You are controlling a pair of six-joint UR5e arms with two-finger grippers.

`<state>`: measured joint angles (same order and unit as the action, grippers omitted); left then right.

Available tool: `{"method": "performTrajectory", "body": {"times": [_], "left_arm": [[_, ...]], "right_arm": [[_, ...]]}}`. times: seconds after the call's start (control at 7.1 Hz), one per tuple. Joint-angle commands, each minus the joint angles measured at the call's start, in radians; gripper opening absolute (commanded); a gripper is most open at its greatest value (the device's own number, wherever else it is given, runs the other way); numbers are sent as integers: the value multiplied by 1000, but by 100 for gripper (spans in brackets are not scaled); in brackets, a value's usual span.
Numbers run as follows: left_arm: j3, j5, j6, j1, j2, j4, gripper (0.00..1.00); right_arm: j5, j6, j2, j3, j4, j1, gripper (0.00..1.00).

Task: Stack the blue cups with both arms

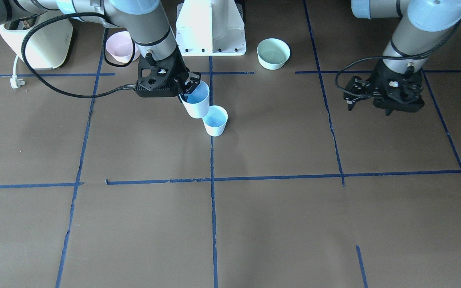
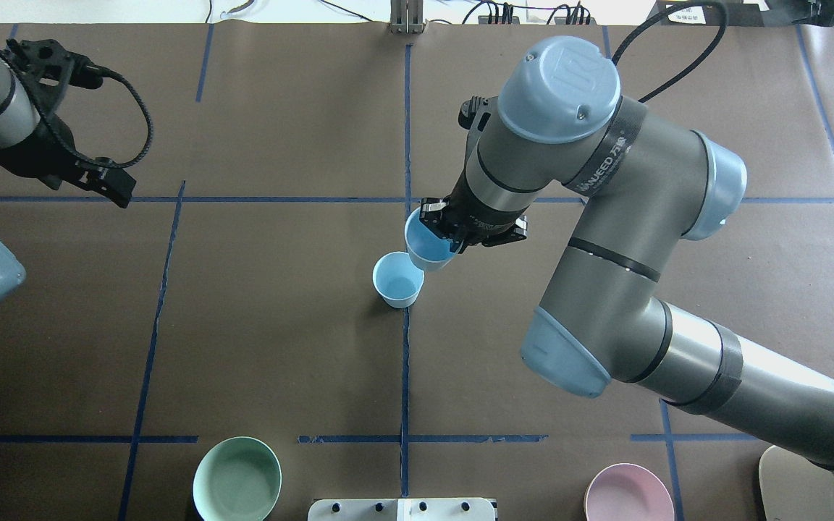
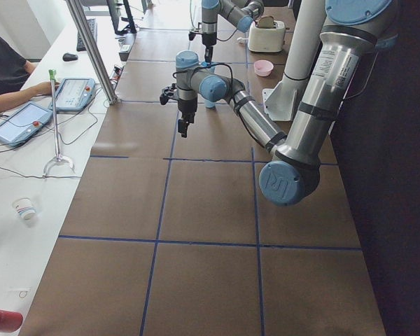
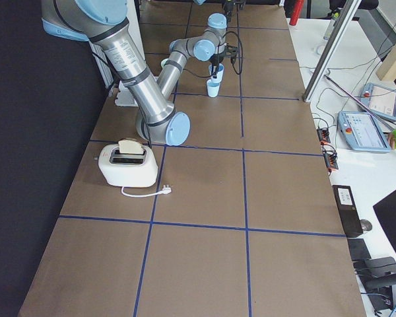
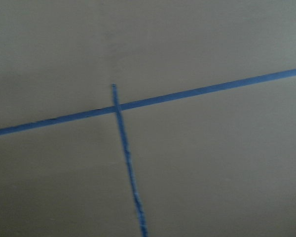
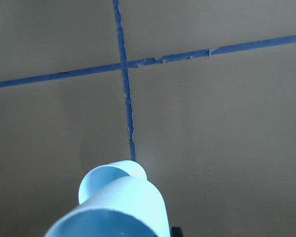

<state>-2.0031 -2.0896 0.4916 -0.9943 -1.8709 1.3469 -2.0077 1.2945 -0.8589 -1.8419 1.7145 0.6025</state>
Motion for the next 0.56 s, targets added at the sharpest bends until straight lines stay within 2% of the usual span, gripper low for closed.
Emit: {"method": "performTrajectory", "body": {"times": [0.0, 0.42], "left_arm": [[12, -21, -179, -122, 67, 0, 100], [81, -53, -374, -259, 96, 1, 100]], "right_arm": [[52, 0, 30, 41, 2, -47, 1], [53, -1, 69, 92, -4, -59, 2]]}}
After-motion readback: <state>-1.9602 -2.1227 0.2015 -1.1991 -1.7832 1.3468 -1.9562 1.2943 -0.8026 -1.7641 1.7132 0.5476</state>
